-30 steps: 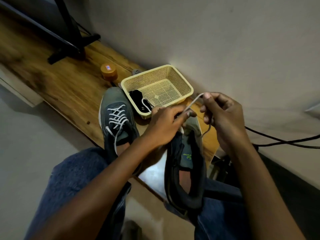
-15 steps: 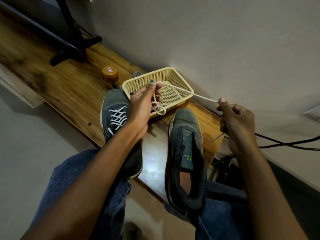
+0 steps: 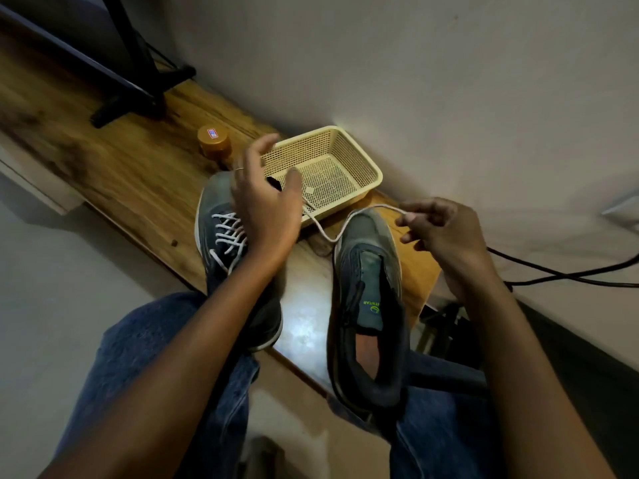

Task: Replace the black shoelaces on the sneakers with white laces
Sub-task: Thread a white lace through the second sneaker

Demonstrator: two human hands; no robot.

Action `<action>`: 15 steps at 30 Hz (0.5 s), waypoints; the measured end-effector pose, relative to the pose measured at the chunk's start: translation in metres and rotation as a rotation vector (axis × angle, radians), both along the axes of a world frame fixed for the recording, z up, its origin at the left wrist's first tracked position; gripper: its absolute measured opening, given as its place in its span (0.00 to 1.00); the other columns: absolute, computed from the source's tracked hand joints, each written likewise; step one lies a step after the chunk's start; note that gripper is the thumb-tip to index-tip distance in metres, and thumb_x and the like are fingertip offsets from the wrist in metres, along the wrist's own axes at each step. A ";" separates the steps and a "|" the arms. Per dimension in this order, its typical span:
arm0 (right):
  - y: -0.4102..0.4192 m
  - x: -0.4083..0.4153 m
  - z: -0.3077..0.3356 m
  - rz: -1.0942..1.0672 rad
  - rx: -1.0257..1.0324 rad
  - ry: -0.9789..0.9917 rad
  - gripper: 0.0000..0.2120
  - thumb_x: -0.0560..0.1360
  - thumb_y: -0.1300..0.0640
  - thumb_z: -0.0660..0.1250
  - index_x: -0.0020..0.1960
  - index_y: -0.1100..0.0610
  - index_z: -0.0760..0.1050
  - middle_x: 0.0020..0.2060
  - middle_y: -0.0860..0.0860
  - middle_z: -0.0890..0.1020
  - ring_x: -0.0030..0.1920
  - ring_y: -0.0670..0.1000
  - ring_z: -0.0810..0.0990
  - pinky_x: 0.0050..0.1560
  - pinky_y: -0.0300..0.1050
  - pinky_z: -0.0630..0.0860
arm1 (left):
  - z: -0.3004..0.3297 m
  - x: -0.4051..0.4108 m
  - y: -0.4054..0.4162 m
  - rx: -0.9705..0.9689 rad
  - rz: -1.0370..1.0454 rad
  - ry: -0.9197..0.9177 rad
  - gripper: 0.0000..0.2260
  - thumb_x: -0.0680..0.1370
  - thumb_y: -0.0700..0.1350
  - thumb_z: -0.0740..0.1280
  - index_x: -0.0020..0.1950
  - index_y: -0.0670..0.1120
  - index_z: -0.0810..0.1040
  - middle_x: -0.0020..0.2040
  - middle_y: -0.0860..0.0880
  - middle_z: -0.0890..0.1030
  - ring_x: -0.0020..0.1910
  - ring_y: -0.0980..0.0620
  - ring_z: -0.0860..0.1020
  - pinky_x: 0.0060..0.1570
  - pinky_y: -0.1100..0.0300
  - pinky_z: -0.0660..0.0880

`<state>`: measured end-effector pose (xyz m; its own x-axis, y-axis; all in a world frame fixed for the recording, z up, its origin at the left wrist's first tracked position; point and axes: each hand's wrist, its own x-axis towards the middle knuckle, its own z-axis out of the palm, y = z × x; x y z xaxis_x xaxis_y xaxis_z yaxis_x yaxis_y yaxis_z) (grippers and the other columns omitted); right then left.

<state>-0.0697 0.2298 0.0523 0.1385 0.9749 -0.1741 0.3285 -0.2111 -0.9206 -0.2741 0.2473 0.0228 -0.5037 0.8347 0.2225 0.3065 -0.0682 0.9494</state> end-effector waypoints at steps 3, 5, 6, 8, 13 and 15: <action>-0.004 -0.011 0.004 0.162 -0.038 0.100 0.03 0.74 0.67 0.69 0.46 0.61 0.76 0.36 0.54 0.84 0.28 0.45 0.79 0.29 0.34 0.74 | -0.003 0.030 -0.013 0.015 -0.539 0.129 0.20 0.74 0.40 0.64 0.67 0.45 0.73 0.62 0.53 0.77 0.62 0.56 0.74 0.64 0.62 0.71; -0.005 -0.012 0.005 0.176 -0.031 0.130 0.04 0.72 0.66 0.71 0.46 0.64 0.77 0.33 0.54 0.83 0.27 0.45 0.79 0.28 0.34 0.73 | -0.011 0.045 -0.021 -0.098 -0.776 0.154 0.21 0.75 0.43 0.64 0.68 0.47 0.73 0.61 0.49 0.79 0.61 0.54 0.77 0.62 0.59 0.73; -0.005 -0.010 0.006 0.166 -0.025 0.133 0.05 0.72 0.66 0.71 0.46 0.65 0.78 0.31 0.53 0.83 0.27 0.45 0.79 0.28 0.33 0.72 | -0.015 0.050 -0.023 -0.119 -0.799 0.199 0.20 0.75 0.45 0.63 0.68 0.47 0.74 0.60 0.49 0.81 0.59 0.53 0.78 0.60 0.57 0.75; -0.005 -0.004 0.006 0.122 -0.020 0.155 0.05 0.71 0.66 0.71 0.46 0.66 0.79 0.30 0.53 0.83 0.27 0.44 0.78 0.28 0.33 0.72 | -0.017 0.054 -0.024 -0.100 -0.756 0.253 0.17 0.78 0.45 0.64 0.66 0.46 0.77 0.56 0.47 0.83 0.54 0.52 0.81 0.53 0.59 0.77; -0.003 0.007 -0.001 0.031 -0.038 0.212 0.04 0.72 0.68 0.70 0.43 0.60 0.80 0.30 0.50 0.83 0.31 0.45 0.81 0.32 0.34 0.76 | -0.016 0.045 -0.015 -0.116 -0.581 0.142 0.10 0.79 0.42 0.65 0.58 0.45 0.82 0.46 0.49 0.85 0.42 0.53 0.83 0.46 0.56 0.80; -0.004 0.005 -0.002 0.051 -0.048 0.184 0.04 0.72 0.68 0.70 0.43 0.60 0.80 0.30 0.51 0.83 0.31 0.46 0.81 0.33 0.35 0.77 | -0.015 0.045 -0.017 -0.125 -0.590 0.207 0.11 0.79 0.44 0.66 0.59 0.47 0.82 0.52 0.50 0.85 0.49 0.54 0.82 0.52 0.55 0.78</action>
